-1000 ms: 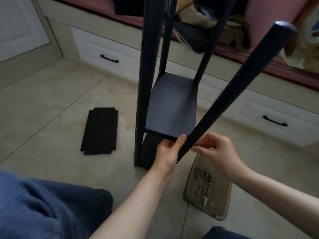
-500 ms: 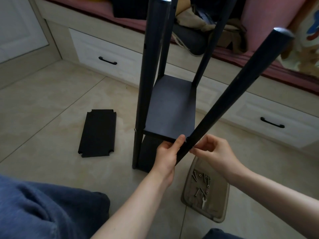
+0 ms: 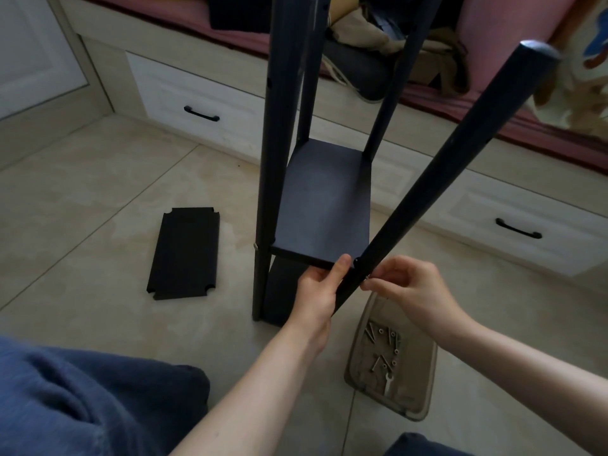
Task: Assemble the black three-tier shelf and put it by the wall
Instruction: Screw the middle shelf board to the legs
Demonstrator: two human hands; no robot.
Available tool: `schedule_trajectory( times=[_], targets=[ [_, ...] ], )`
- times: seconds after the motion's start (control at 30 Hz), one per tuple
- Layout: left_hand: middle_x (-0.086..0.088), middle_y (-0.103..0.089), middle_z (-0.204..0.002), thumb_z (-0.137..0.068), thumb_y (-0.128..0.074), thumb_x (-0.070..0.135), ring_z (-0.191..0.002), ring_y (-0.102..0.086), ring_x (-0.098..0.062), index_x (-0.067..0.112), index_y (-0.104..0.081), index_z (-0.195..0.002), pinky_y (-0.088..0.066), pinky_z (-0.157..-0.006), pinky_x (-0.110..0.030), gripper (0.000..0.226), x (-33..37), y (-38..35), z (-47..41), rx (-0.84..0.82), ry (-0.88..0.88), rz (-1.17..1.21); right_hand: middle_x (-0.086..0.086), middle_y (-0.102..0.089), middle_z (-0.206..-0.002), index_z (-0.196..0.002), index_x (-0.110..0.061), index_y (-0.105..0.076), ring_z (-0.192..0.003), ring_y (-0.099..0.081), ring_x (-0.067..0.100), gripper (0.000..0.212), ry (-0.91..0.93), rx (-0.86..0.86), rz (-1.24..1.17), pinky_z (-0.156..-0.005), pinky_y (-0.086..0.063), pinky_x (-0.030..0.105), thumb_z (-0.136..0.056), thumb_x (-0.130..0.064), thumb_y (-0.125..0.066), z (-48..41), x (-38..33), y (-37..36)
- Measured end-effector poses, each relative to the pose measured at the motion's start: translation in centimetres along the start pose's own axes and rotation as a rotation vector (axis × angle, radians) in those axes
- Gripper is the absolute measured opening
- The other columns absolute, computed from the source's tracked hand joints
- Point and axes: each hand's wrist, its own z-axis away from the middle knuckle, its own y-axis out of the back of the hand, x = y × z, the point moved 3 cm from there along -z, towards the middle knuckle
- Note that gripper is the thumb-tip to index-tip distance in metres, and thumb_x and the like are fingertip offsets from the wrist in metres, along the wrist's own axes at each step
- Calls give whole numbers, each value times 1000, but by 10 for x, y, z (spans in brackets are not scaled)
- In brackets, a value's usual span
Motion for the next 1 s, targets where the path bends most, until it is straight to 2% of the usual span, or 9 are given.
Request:
schedule_trajectory(
  times=[0.3,0.43,0.53,0.67,0.8,0.83,1.0],
  targets=[
    [-15,-73,-116,-79,-70,44,-113,-68,-28,9,-68,-118,-42,-112,-51,52,-4,-3,-2,6,8,43,-8,-77,-80,-85,-19,-73,-80,-73,6,10,19,-35,-25,-72,-53,12,-79,-15,-79,-2,2,6],
    [-13,-74,-115,-83,-68,44,-112,-69,-26,8,-67,-121,-46,-109,-47,52,-4,-2,-3,-20,1,11,-6,-77,-83,-89,-19,-74,-84,-73,6,9,-7,-53,-71,-74,-54,14,-82,-16,-77,-2,2,7],
    [-10,-75,-113,-85,-68,41,-110,-70,-23,9,-68,-120,-50,-103,-41,47,-4,0,-1,-53,-12,-11,-5,-77,-83,-90,-19,-72,-84,-73,6,6,-38,-71,-75,-75,-52,20,-85,-18,-74,-3,3,6],
    [-11,-75,-113,-82,-72,36,-110,-70,-24,9,-66,-121,-51,-103,-42,48,-5,0,-1,-43,-27,-19,-3,-77,-79,-87,-15,-70,-79,-73,7,5,-60,-51,-93,-74,-49,24,-84,-15,-75,-6,6,5],
    [-8,-76,-110,-79,-73,36,-106,-72,-21,11,-66,-122,-54,-91,-34,50,-6,0,-2,-31,-30,12,-6,-75,-74,-90,-18,-65,-70,-71,5,19,40,-4,6,-63,-51,15,-79,-17,-80,-6,3,6],
    [-7,-76,-110,-79,-73,37,-106,-72,-21,11,-66,-121,-54,-91,-35,50,-6,0,-3,-30,-34,14,-9,-74,-75,-94,-21,-63,-69,-71,4,25,85,7,52,-64,-51,13,-78,-16,-81,-6,1,7],
    [-5,-75,-114,-80,-73,41,-110,-70,-21,16,-68,-121,-49,-101,-41,49,-9,0,-5,-24,-51,16,-13,-69,-79,-135,-39,-44,-78,-67,0,69,269,-27,269,-72,-51,11,-81,-15,-78,-5,-6,7]
  ],
)
